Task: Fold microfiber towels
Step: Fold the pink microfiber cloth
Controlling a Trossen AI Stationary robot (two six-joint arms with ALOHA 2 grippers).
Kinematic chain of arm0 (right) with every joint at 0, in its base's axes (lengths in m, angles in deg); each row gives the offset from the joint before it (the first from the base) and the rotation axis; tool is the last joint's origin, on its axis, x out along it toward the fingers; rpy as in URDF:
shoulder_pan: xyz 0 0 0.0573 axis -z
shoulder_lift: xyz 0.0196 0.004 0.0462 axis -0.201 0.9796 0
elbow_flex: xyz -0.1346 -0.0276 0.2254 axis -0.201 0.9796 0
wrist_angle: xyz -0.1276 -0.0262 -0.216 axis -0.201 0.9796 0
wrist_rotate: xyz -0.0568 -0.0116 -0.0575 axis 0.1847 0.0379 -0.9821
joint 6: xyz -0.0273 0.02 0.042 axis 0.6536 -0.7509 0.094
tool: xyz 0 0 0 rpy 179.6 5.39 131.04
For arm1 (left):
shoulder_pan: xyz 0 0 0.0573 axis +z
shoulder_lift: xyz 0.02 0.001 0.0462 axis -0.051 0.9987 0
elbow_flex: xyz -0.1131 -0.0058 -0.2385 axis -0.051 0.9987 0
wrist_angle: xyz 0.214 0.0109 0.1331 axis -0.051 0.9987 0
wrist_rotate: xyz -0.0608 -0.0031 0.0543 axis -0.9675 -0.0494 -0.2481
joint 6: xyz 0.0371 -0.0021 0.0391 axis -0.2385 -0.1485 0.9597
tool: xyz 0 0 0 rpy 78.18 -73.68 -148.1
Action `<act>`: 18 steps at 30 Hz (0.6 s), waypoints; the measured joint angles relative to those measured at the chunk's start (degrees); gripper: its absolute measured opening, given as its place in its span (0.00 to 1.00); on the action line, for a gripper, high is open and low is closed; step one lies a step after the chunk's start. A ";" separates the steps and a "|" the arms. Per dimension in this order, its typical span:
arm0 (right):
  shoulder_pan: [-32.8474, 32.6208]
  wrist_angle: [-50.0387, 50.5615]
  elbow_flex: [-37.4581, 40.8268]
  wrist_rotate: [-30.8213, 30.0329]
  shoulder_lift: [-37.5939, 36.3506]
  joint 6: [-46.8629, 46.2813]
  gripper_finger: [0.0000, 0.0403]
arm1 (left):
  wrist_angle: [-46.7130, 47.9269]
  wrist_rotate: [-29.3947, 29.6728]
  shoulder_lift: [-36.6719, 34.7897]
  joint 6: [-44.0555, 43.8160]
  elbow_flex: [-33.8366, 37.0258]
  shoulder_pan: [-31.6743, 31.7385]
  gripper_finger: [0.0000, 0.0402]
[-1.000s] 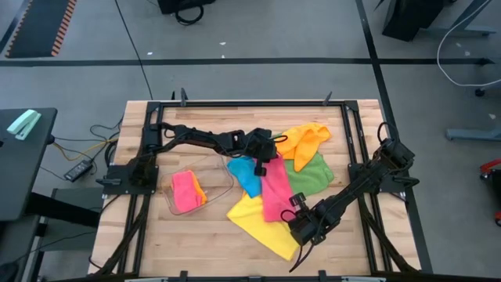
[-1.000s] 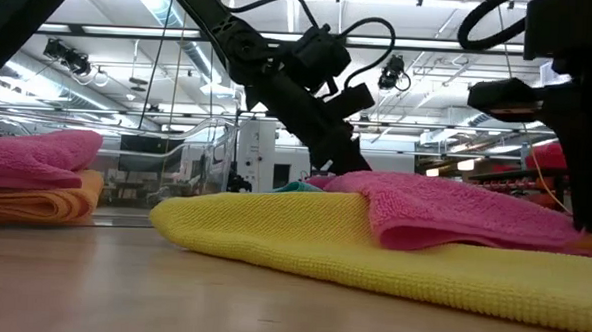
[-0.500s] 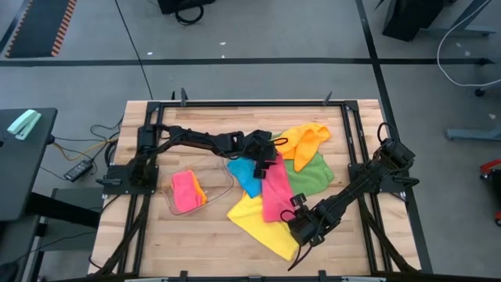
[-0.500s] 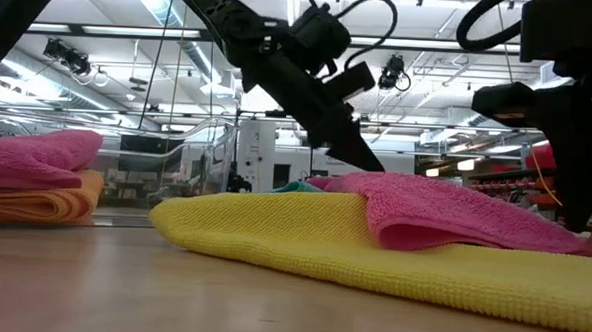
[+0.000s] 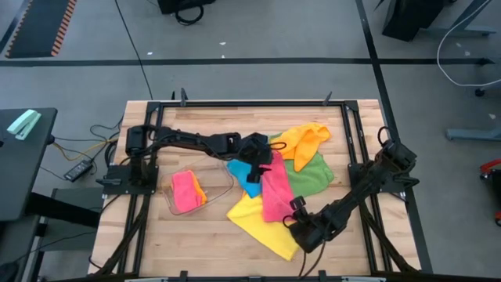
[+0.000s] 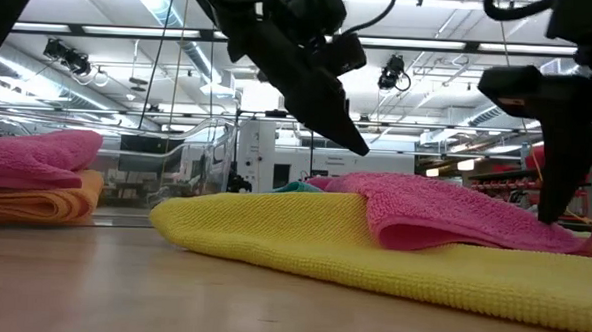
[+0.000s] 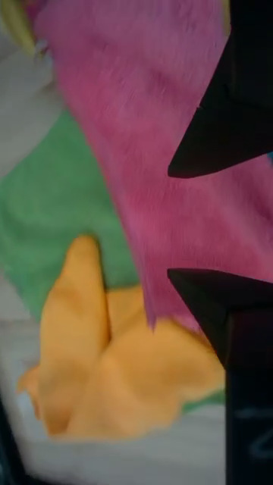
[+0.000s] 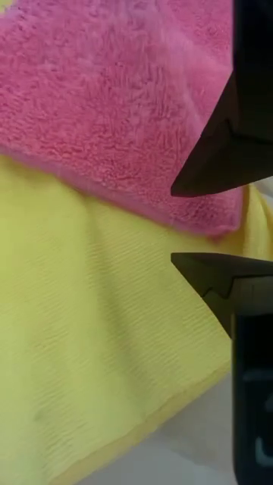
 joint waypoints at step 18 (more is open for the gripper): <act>-0.55 -3.87 6.03 -12.51 0.02 4.22 0.32 | 1.60 1.09 0.00 0.32 0.00 -1.03 0.43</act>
